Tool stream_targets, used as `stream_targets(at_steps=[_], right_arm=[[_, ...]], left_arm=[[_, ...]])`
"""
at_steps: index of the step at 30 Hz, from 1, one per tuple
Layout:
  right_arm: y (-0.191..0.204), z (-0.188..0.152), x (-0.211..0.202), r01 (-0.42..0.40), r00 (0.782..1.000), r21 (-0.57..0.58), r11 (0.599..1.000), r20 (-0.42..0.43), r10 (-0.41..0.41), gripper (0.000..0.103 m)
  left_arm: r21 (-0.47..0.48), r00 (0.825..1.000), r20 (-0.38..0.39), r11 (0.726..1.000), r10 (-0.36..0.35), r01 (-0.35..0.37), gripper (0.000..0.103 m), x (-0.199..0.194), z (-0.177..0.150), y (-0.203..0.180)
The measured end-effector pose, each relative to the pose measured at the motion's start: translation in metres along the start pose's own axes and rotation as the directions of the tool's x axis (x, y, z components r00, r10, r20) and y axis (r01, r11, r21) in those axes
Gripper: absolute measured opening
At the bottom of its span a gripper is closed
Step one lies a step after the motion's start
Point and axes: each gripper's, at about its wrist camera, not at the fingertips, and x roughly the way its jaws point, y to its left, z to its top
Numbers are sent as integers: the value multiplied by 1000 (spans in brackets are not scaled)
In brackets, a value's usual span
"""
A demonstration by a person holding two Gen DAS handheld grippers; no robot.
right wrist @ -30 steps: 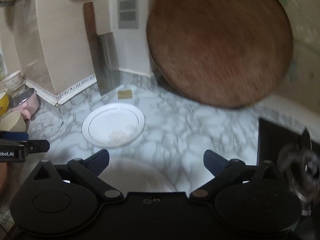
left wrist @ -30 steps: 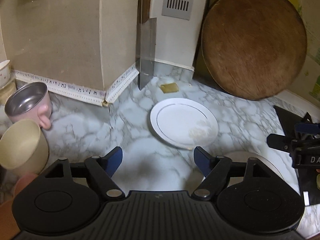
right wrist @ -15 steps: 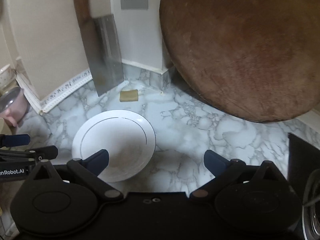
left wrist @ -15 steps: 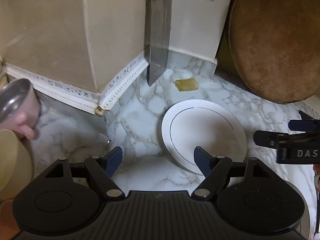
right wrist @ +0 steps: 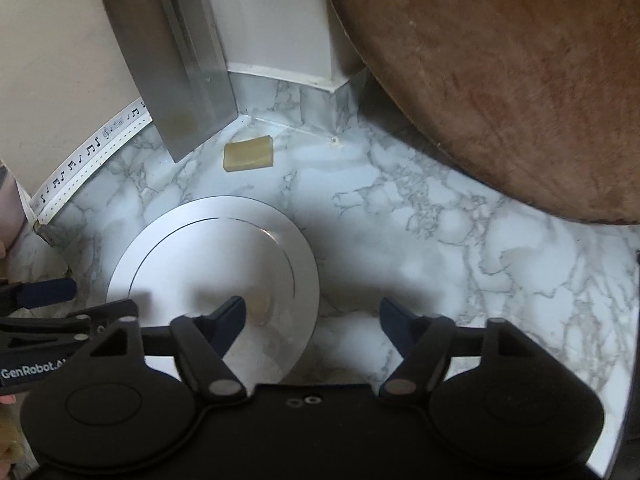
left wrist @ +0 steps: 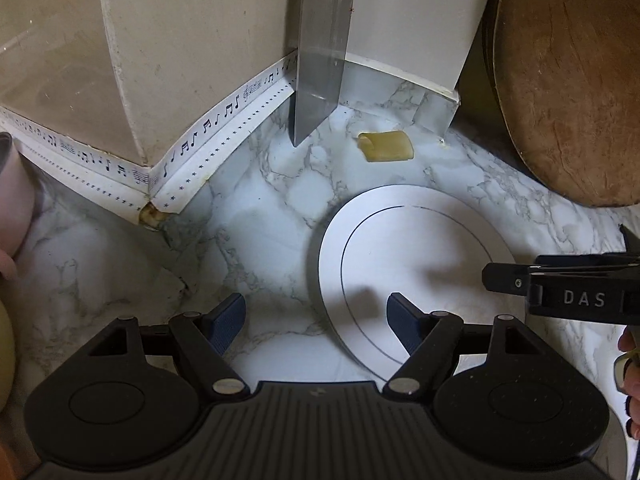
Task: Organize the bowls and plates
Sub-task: 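Move both open grippers to the small white plate by the wall, then close both grippers on the rim of the small white plate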
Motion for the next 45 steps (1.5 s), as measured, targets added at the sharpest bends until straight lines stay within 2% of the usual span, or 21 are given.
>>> stream_targets(at_steps=[3, 7, 9, 10, 12, 17, 28, 37, 45], right_arm=[[-5, 2, 5, -34, 999, 28, 999, -16, 34, 52], [-10, 3, 9, -55, 998, 51, 997, -20, 56, 36], [-12, 4, 10, -72, 997, 63, 995, -22, 74, 30], [-14, 4, 10, -82, 996, 71, 994, -24, 83, 26], [-15, 4, 10, -97, 995, 80, 992, -25, 99, 20], [-19, 0, 9, -111, 993, 112, 987, -15, 114, 16], [-17, -12, -10, -127, 992, 108, 986, 2, 127, 13], [-19, -29, -55, -119, 992, 135, 984, 49, 114, 13], [-20, -60, -104, -95, 993, 178, 979, 81, 81, 13]], left_arm=[[-25, 999, -13, 999, -35, 34, 56, 2, 2, 1], [-55, 998, -19, 997, -57, 56, 41, 5, 3, 4], [-76, 996, -23, 994, -81, 79, 31, 6, 5, 6], [-83, 996, -25, 993, -85, 82, 30, 6, 5, 7], [-93, 994, -32, 991, -102, 98, 19, 7, 5, 8], [-124, 993, -29, 987, -110, 106, 15, 7, 5, 13], [-83, 993, -9, 990, -119, 118, 15, -10, -2, 8], [-29, 987, 30, 987, -160, 161, 15, -55, -12, -1], [13, 977, 25, 977, -213, 213, 15, -94, -34, -14]])
